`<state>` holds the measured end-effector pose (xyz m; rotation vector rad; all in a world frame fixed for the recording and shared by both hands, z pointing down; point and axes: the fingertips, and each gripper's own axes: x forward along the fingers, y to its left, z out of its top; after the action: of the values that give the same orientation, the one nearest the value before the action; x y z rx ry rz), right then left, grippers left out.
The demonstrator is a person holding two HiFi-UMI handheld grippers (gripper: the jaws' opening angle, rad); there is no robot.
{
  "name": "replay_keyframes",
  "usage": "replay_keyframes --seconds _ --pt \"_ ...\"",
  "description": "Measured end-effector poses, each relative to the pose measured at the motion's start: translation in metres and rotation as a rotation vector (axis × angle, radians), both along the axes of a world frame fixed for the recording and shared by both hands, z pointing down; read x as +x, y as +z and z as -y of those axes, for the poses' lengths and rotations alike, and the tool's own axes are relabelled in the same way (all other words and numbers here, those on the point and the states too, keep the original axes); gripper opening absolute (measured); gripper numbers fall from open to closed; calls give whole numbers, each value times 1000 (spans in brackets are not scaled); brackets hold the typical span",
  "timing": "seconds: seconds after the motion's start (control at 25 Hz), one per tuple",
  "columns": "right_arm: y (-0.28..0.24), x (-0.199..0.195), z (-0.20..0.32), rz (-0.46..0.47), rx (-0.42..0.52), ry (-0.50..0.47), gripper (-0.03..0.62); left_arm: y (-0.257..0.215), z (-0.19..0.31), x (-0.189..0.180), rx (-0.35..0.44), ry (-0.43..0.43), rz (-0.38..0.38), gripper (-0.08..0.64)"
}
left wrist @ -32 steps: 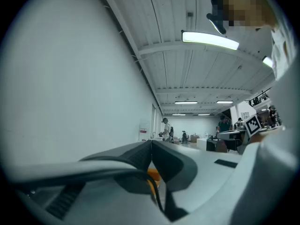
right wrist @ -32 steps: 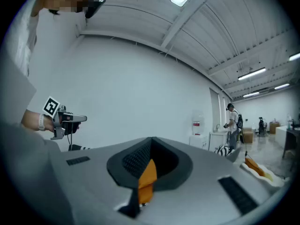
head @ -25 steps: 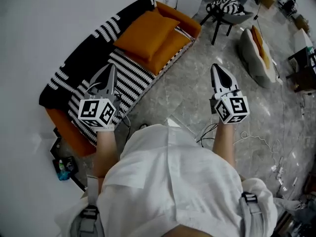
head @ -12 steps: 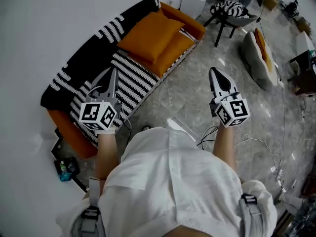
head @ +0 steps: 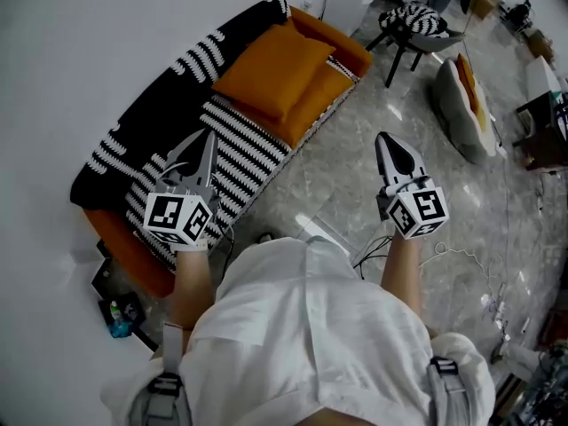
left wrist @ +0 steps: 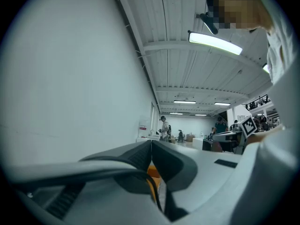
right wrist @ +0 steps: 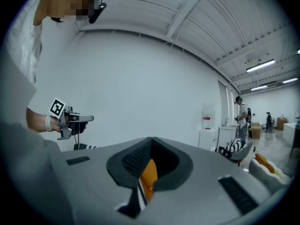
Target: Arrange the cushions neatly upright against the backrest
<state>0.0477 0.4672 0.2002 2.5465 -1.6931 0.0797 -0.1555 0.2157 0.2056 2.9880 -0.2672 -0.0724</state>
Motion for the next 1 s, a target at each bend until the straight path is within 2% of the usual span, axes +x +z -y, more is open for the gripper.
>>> replay_keyframes --seconds 0.24,0.48,0.64,0.84,1.0 --pt "17 14 3 28 -41 30 8 15 8 26 -16 48 26 14" --pt "29 73 9 48 -40 60 8 27 15 78 -26 53 70 14" --pt "41 123 25 76 -54 1 8 31 23 127 -35 31 81 14" --pt "37 192 40 59 -83 -80 8 23 27 199 -61 1 67 14" --pt "37 235 52 68 -85 -147 8 20 27 238 -73 -42 54 14"
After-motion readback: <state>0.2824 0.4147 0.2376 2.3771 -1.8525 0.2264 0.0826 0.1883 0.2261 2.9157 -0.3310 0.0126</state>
